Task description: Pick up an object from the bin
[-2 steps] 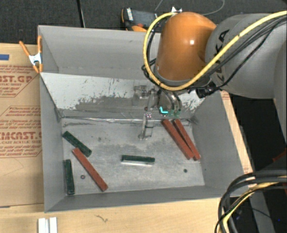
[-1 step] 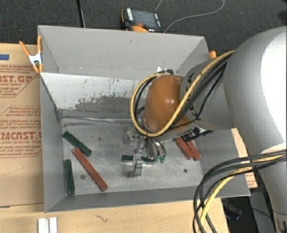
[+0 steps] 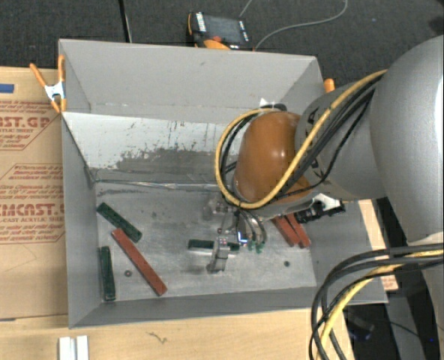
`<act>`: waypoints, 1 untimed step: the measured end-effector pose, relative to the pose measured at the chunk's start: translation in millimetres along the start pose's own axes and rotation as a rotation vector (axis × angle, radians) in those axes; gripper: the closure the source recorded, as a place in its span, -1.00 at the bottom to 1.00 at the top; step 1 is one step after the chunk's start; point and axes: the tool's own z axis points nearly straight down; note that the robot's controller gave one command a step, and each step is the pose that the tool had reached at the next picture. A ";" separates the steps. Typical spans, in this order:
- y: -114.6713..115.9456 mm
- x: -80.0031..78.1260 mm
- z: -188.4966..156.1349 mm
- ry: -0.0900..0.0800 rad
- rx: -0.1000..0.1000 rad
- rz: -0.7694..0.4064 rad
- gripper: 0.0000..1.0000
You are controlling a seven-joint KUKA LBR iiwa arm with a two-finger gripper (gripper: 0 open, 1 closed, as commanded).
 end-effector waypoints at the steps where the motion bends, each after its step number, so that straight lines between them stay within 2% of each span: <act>1: -9.4 9.3 -16.5 0.000 0.000 0.135 -1.00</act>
Offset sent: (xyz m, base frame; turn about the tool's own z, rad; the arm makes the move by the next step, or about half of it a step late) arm -0.0102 -0.0085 0.0167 0.1346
